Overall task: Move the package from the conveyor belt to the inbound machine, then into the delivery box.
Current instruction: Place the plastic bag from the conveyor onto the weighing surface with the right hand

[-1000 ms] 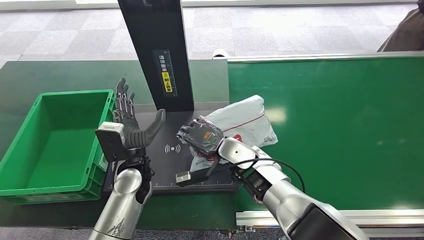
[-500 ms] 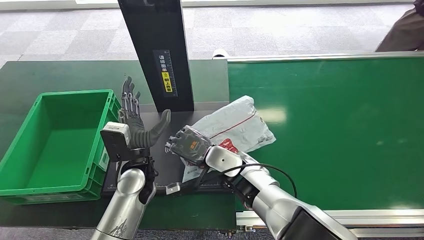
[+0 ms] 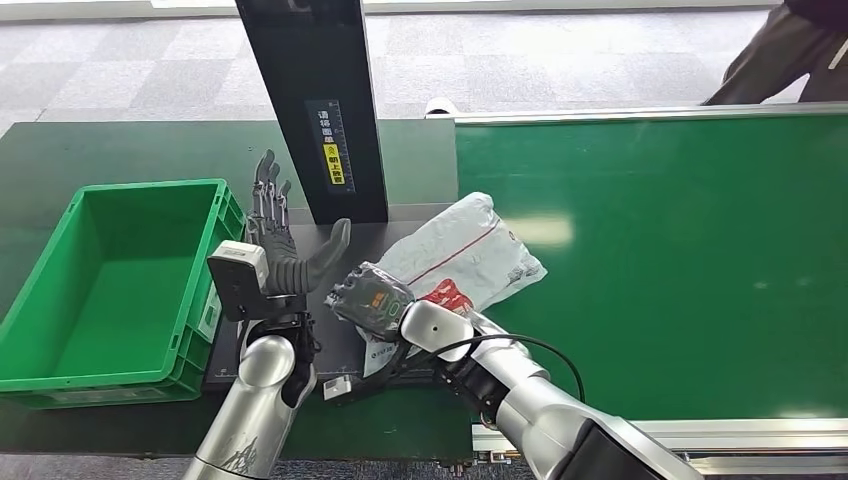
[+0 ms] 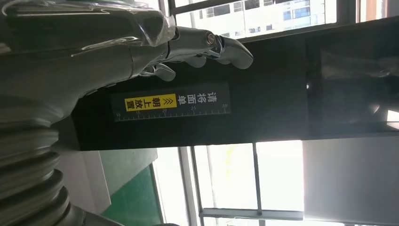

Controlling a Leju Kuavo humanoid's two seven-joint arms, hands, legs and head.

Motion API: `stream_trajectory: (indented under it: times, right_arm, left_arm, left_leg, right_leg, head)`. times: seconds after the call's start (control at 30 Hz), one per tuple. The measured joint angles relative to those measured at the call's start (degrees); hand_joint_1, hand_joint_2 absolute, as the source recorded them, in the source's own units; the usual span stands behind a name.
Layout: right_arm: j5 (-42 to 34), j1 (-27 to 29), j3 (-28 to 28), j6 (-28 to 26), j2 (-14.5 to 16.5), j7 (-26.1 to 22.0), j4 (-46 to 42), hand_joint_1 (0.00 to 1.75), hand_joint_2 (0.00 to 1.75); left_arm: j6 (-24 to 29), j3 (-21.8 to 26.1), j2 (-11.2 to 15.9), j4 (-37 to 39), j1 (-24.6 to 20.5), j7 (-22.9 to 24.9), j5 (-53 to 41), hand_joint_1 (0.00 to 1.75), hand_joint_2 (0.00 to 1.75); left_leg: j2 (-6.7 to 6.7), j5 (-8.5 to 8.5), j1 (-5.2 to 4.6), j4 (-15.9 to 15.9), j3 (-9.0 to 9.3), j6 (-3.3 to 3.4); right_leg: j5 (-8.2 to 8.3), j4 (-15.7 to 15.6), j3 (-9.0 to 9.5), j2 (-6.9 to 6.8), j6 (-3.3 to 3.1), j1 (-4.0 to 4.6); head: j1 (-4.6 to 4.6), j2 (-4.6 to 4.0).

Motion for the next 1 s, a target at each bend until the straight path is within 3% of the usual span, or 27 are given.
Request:
stream_trajectory:
  times: [0.37, 0.63, 0.67, 0.7, 0.77, 0.8, 0.83, 1.0]
  right_arm:
    - [-3.1, 2.6, 0.0, -0.8, 1.8, -4.9, 0.0, 1.75, 1.75]
    - [-5.1, 3.6, 0.1, -0.8, 3.5, -7.3, 0.0, 1.75, 1.75]
    - [-5.2, 3.6, 0.1, -0.9, 3.6, -7.4, 0.0, 1.68, 1.75]
    - [-5.3, 3.7, 0.1, -1.0, 3.7, -7.4, 0.0, 1.40, 1.75]
    - [-5.5, 3.7, 0.1, -1.3, 3.8, -7.2, 0.0, 0.59, 1.75]
    - [-5.7, 3.8, 0.1, -1.4, 3.9, -6.9, 0.0, 0.22, 1.75]
    - [-5.9, 3.8, 0.2, -1.5, 4.0, -6.3, 0.0, 0.07, 1.75]
    - [-10.1, 4.1, -0.1, -1.4, 3.3, -4.9, 0.1, 0.00, 1.75]
  left_arm:
    - [-1.7, -0.5, 0.0, 0.0, -0.2, 1.0, 0.0, 0.00, 1.75]
    - [-6.4, -0.9, -0.2, 0.6, -1.2, 4.1, 0.4, 0.00, 1.75]
    - [-6.7, -0.9, -0.2, 0.7, -1.3, 4.2, 0.4, 0.00, 1.31]
    - [-7.1, -0.9, -0.2, 0.8, -1.3, 4.4, 0.5, 0.00, 0.87]
    - [-8.7, -0.9, -0.3, 1.0, -1.4, 4.9, 1.0, 0.00, 0.00]
    - [-9.5, -0.9, -0.3, 1.2, -1.4, 5.2, 1.3, 0.00, 0.00]
    - [-10.2, -0.9, -0.3, 1.3, -1.4, 5.4, 1.6, 0.00, 0.00]
    - [-11.3, -0.6, -0.3, 1.5, -1.8, 4.9, 3.0, 0.00, 0.00]
  left_leg:
    - [0.01, 0.00, 0.00, 0.0, 0.00, 0.00]
    - [0.00, 0.00, 0.00, 0.0, 0.01, 0.00]
    - [0.00, 0.00, 0.00, 0.0, 0.01, 0.00]
    - [0.00, 0.00, 0.00, 0.0, 0.00, 0.00]
    - [0.00, 0.00, 0.00, 0.0, 0.00, 0.00]
    - [0.00, 0.00, 0.00, 0.0, 0.00, 0.00]
    - [0.00, 0.00, 0.00, 0.0, 0.00, 0.00]
    - [-0.05, 0.00, 0.00, 0.0, 0.00, 0.00]
  right_leg:
    - [0.00, 0.0, 0.00, 0.00, 0.00, 0.00]
    - [0.00, 0.0, 0.00, 0.00, 0.00, 0.00]
    - [0.00, 0.0, 0.00, 0.00, 0.00, 0.00]
    - [0.00, 0.0, 0.00, 0.00, 0.00, 0.00]
    - [0.00, 0.0, 0.00, 0.00, 0.00, 0.00]
    - [0.00, 0.0, 0.00, 0.00, 0.00, 0.00]
    - [0.00, 0.0, 0.00, 0.00, 0.00, 0.00]
    - [0.00, 0.0, 0.02, -0.01, 0.00, 0.00]
  head:
    - [-0.01, 0.00]
    - [-0.01, 0.00]
    - [-0.01, 0.00]
    - [-0.01, 0.00]
    - [-0.01, 0.00]
    - [-0.01, 0.00]
    - [-0.01, 0.00]
    - [0.01, 0.00]
